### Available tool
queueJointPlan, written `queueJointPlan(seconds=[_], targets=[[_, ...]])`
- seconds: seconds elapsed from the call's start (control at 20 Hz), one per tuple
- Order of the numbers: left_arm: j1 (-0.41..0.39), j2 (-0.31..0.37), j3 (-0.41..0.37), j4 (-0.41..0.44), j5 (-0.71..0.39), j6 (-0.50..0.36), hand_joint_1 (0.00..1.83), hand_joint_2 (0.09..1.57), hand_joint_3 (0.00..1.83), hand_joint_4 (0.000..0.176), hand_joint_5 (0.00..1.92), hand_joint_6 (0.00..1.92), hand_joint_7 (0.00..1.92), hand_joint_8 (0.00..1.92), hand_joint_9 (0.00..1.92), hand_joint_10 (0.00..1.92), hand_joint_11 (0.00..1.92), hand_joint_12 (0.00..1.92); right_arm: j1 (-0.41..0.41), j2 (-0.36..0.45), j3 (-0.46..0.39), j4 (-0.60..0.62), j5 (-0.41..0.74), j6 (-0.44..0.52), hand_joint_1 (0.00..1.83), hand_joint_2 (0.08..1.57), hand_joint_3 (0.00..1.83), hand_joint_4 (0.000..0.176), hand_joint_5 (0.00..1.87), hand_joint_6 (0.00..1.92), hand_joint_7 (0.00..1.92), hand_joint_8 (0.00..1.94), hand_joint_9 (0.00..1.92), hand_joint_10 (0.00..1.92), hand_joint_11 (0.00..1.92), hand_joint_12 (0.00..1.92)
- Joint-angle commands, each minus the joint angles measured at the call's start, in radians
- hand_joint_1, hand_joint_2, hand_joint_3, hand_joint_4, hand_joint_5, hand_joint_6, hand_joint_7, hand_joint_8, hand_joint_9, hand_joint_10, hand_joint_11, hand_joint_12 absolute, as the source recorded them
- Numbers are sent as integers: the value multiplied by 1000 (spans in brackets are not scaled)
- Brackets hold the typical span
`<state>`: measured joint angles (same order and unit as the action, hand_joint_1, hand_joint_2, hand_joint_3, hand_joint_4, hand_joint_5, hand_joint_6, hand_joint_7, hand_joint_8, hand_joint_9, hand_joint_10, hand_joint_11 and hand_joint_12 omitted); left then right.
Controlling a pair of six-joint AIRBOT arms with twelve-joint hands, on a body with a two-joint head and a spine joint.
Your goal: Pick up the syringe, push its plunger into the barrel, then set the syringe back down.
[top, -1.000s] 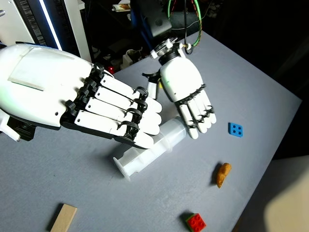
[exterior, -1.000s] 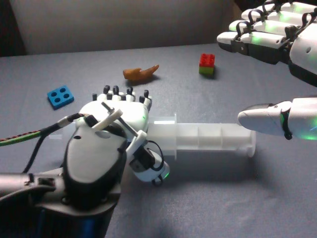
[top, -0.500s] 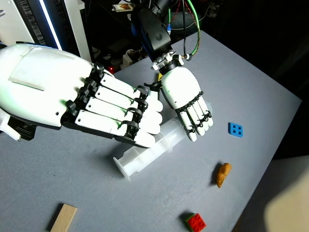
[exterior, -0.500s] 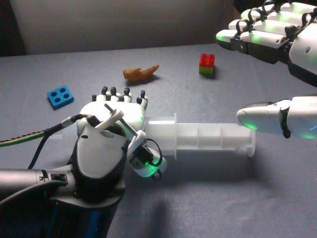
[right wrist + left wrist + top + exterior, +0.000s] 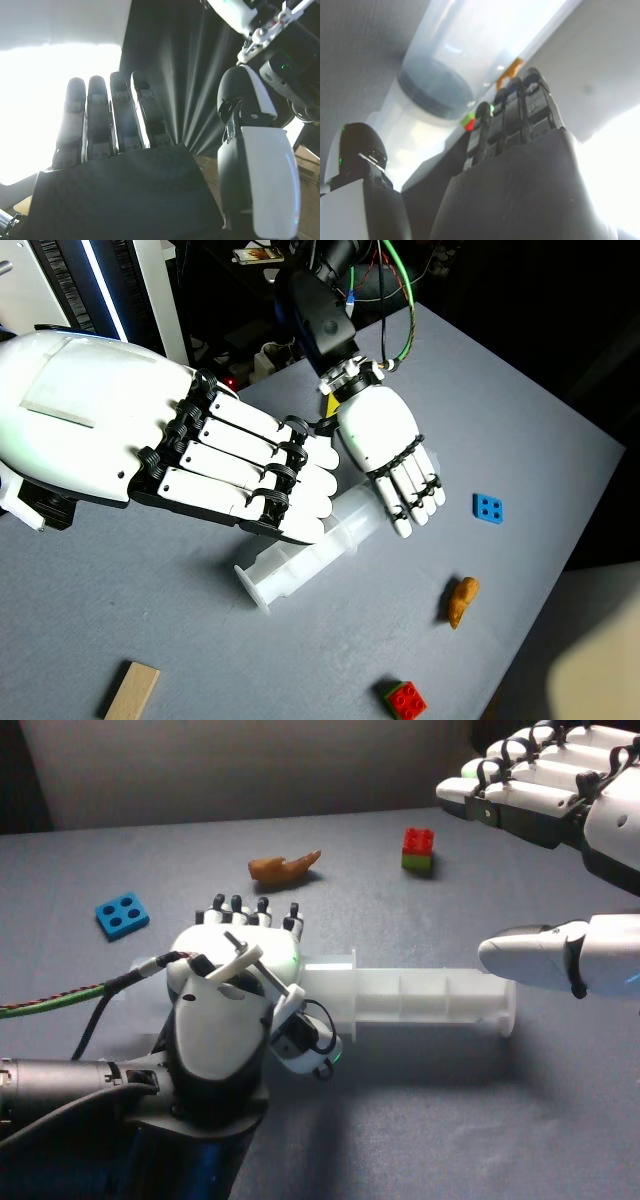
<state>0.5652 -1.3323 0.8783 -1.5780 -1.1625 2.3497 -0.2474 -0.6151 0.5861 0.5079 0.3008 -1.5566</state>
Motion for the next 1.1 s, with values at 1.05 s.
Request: queueJointPlan(seconds=[1.05], targets=[[35, -43, 60, 109, -20, -3, 697, 991, 0, 25, 106, 30, 0, 0, 0, 0, 0, 0, 11, 3, 0, -13, 101, 12, 264, 1162, 0, 0, 156, 0, 124, 0, 96, 1, 0, 177]])
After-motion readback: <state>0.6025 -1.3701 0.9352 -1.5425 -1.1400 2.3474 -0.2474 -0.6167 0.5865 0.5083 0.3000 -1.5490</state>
